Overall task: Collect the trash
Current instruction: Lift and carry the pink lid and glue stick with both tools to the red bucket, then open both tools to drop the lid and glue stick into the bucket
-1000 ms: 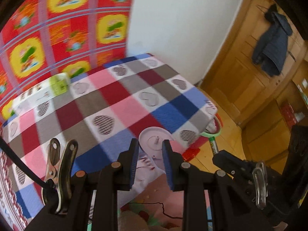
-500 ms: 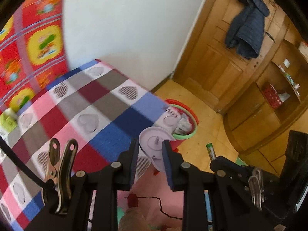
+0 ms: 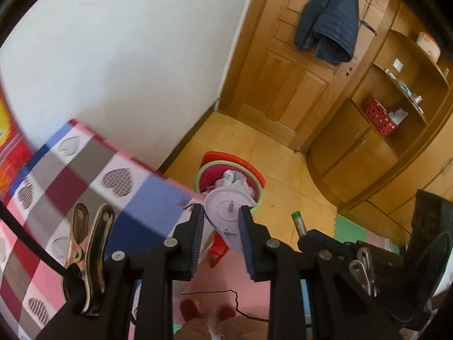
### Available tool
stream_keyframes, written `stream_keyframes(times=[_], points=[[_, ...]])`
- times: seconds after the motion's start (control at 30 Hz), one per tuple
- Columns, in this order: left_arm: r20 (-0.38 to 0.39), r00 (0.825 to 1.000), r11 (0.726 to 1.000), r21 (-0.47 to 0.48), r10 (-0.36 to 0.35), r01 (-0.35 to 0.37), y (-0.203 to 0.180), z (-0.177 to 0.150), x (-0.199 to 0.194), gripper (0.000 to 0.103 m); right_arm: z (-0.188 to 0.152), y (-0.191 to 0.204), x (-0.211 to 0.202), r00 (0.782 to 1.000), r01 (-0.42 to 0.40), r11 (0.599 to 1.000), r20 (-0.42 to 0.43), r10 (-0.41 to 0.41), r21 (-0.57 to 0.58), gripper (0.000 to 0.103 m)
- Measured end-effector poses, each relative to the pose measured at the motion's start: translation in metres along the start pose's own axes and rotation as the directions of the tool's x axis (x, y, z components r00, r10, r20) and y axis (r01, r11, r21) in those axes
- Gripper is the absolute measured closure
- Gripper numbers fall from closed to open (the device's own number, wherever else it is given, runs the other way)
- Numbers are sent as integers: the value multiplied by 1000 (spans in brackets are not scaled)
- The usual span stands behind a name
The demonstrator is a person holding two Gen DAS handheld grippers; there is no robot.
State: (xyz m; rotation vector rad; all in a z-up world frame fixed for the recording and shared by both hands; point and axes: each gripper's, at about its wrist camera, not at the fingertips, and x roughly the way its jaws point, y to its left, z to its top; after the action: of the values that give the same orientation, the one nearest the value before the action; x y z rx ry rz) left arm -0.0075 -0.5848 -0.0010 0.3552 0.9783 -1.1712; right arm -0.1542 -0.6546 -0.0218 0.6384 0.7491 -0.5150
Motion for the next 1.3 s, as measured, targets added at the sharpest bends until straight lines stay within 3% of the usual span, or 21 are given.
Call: stream_keyframes(times=[0.3,0.67,0.97,1.3], points=[[-7,1000,1000,-10,-14,14,-37,36,69,77,28,-56,20,999,44,999,-20,-44,18,92],[-73,997,993,-115,18,-27,-72,64,175,77,65,-142,72,994,-3,1000,-109,2,-3,92],[-103,993,985,-154,66,-81,-79,77,266,77,84,-197,126,978,-47,998,-207,38,-40,92],[-181,978,969,-203,104,-141,-52,62,348,77,84,-235,184,950,-85,996,-302,73,-28,92]])
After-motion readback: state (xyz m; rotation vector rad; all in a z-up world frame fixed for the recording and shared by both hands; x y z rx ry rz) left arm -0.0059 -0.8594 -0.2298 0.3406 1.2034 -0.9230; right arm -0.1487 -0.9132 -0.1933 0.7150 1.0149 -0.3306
